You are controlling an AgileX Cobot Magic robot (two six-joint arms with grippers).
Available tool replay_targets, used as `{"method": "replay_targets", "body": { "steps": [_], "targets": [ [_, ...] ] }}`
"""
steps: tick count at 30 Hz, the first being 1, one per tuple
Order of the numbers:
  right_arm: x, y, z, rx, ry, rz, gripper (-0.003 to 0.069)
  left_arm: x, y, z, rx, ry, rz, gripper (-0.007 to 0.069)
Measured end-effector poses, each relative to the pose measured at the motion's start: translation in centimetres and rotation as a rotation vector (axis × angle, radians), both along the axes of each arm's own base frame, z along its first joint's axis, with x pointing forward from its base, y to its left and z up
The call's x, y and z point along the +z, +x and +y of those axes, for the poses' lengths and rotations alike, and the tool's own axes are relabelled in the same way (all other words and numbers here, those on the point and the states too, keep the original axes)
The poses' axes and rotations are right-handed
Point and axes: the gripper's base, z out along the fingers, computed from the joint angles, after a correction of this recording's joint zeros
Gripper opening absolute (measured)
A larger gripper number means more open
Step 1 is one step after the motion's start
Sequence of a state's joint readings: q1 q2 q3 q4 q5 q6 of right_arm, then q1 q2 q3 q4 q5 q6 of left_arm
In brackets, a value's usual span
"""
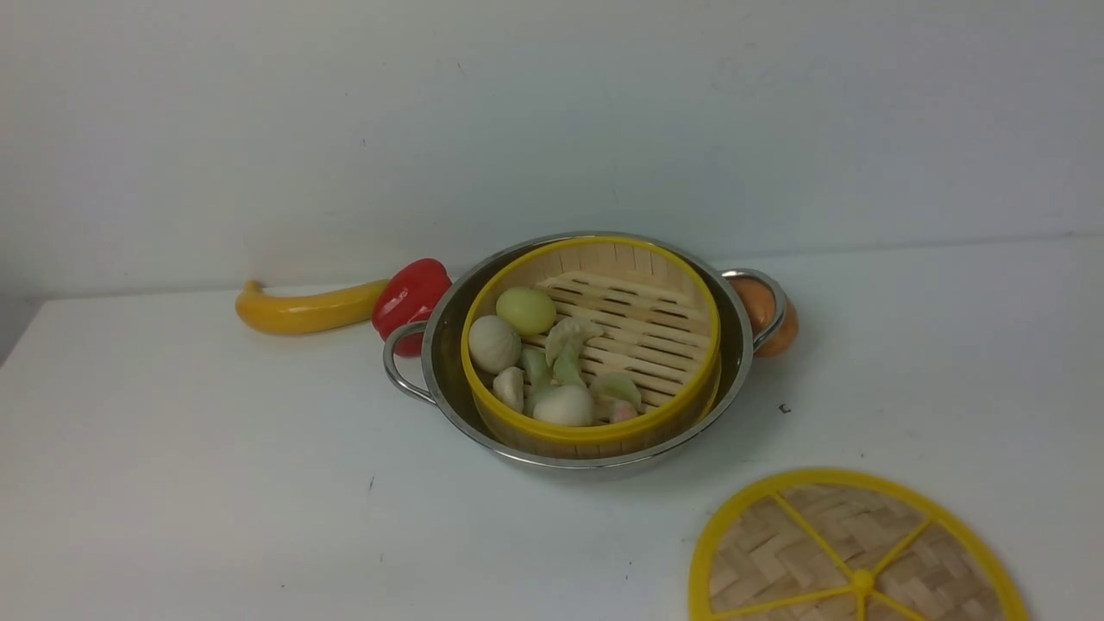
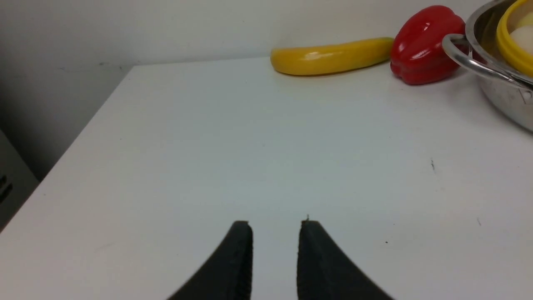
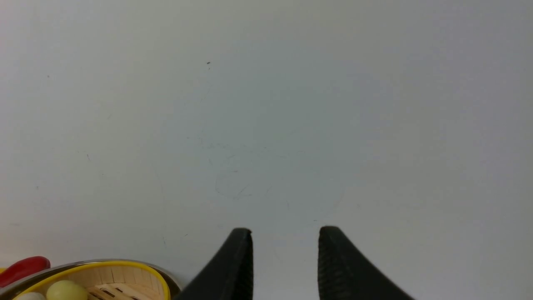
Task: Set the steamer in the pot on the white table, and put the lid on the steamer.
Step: 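Move the gripper down to the bamboo steamer lid and grasp its center knob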
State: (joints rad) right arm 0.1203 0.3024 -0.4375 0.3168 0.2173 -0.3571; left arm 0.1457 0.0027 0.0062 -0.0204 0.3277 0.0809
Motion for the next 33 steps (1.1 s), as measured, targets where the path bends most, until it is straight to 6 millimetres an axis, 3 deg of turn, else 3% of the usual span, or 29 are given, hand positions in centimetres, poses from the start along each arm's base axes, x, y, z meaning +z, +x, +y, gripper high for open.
{"method": "replay_targets", "body": {
  "steps": [9,16,21,26,33],
  "targets": [
    [0.0,-0.1,0.2,0.031,0.117,0.035,0.0243,0.0,0.0,0.0,0.0,0.002,0.0,0.0168],
    [-0.1,-1.7,1.6,0.194,0.022,0.364,0.0243,0.0,0.0,0.0,0.0,0.001,0.0,0.0188],
    [1.5,-2.8,2.1,0.274,-0.032,0.517,0.0243,0.0,0.0,0.0,0.001,0.0,0.0,0.0197],
    [1.0,-2.1,3.0,0.386,-0.063,0.76,0.0243,0.0,0.0,0.0,0.001,0.0,0.0,0.0199],
    [0.4,-0.5,3.6,0.428,-0.045,0.876,0.0243,0.0,0.0,0.0,0.0,0.001,0.0,0.021]
  ]
}}
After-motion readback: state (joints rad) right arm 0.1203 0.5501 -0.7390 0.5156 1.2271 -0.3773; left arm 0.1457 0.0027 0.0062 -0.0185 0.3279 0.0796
